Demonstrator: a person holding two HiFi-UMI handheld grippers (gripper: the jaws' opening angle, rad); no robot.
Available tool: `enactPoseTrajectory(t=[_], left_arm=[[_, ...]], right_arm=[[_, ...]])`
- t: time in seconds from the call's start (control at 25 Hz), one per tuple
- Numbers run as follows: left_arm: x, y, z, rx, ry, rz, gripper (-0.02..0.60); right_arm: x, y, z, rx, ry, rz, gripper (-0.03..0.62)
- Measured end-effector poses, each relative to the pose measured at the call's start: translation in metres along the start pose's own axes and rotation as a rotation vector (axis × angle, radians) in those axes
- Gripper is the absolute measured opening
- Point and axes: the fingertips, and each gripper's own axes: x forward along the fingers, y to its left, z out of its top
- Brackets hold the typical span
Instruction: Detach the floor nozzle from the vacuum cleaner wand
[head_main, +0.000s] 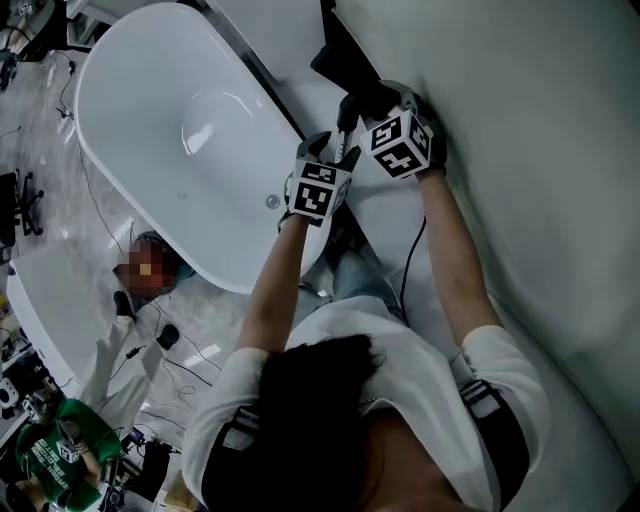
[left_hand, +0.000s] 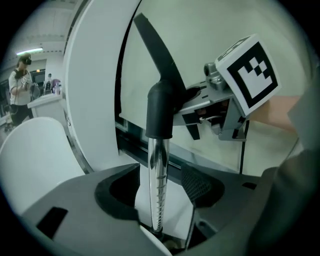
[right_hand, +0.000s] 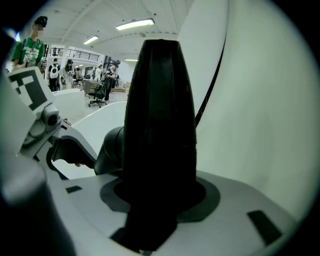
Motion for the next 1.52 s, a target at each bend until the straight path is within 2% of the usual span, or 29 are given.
enactPoseTrajectory(t=[0.2,0.44,0.6,0.76,0.84,0.92,1.16,1.52], left_arm=[[0.014,-0.004,0.003,-0.060,-0.051,-0.026,0.242],[0.020,-0.005,0.001,-0.061,-0.079,-0.036,0.242],[0.029,-0.008,0.001,-0.032,-0.059,-0.086,0.241],[0.031,-0.011,0.011,0.013,-0.110,-0.094,0.241],[0.029,-0.012,0.017,0.011,-0.146,-0.102,0.207],[0.025,-0.016,0.019,0.003,-0.164,-0.120,0.129],[0.022,-0.018,0.015,-0.011,-0.161,-0.125,0.124],[0.024,-0.019,0.017,-0.030,-0.171,-0.155,0.126]], right_arm=[[-0.008,-0.005,-0.002,0.009,-0.016,-0.014,0.206],[-0.018,0.000,-0.006,0.009,-0.039,-0.001,0.206],[-0.020,0.001,-0.001,0.000,-0.058,-0.001,0.206],[-0.023,0.004,0.002,-0.010,-0.072,0.008,0.206],[-0.025,0.004,0.005,-0.011,-0.073,0.006,0.206],[-0.028,0.005,0.008,-0.014,-0.076,0.003,0.206],[-0.032,0.007,0.010,-0.011,-0.123,-0.028,0.206],[-0.037,0.002,0.010,-0.013,-0.139,-0.105,0.206]])
